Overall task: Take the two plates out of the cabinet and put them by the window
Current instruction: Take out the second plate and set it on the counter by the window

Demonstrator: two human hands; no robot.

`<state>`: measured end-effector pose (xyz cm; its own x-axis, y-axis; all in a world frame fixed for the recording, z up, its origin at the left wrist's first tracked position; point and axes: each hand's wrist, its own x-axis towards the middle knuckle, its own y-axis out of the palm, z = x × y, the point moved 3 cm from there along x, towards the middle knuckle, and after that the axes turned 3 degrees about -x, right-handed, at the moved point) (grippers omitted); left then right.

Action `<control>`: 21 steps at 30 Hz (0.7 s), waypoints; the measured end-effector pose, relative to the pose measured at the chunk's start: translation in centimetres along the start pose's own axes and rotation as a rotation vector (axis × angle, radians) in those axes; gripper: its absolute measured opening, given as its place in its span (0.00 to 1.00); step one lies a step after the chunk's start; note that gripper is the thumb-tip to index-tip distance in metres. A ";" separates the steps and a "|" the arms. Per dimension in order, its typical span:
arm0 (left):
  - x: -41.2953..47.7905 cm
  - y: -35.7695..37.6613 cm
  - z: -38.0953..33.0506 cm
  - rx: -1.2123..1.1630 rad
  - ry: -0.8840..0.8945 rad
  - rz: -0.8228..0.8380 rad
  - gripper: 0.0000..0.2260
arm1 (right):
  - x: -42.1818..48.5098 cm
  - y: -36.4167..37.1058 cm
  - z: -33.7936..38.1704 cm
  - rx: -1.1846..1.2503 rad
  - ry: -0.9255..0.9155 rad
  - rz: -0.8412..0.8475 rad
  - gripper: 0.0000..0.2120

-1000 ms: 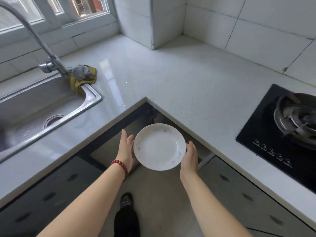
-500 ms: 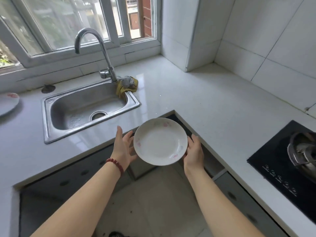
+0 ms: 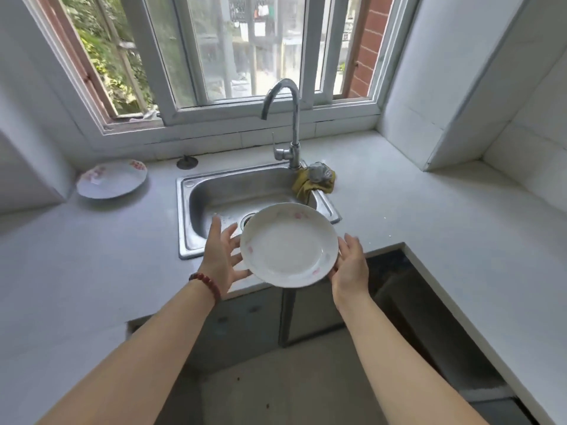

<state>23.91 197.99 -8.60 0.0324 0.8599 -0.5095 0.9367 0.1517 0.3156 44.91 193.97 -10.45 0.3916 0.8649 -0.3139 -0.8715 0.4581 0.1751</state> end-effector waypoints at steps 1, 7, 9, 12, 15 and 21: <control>0.5 -1.1 -0.9 0.001 0.018 -0.014 0.34 | 0.3 1.7 0.1 -0.014 0.000 0.019 0.13; 2.3 -7.7 -6.0 -0.044 0.068 -0.050 0.34 | 1.9 10.8 0.3 0.006 0.033 0.110 0.11; 2.6 -9.8 -7.5 -0.070 0.078 -0.068 0.34 | 2.3 13.7 0.0 0.009 0.052 0.158 0.13; 3.2 -12.8 -9.1 -0.102 0.096 -0.115 0.34 | 2.8 17.7 -0.6 0.008 0.067 0.217 0.15; 4.0 -15.5 -10.3 -0.133 0.111 -0.175 0.33 | 3.6 21.4 -1.2 0.005 0.105 0.238 0.19; 5.9 -19.3 -12.8 -0.184 0.136 -0.276 0.33 | 5.7 28.1 -1.9 0.007 0.174 0.313 0.17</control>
<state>1.56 206.39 -7.51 -0.2712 0.8295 -0.4882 0.8250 0.4616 0.3261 22.13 211.40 -9.08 0.0497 0.9161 -0.3979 -0.9390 0.1786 0.2940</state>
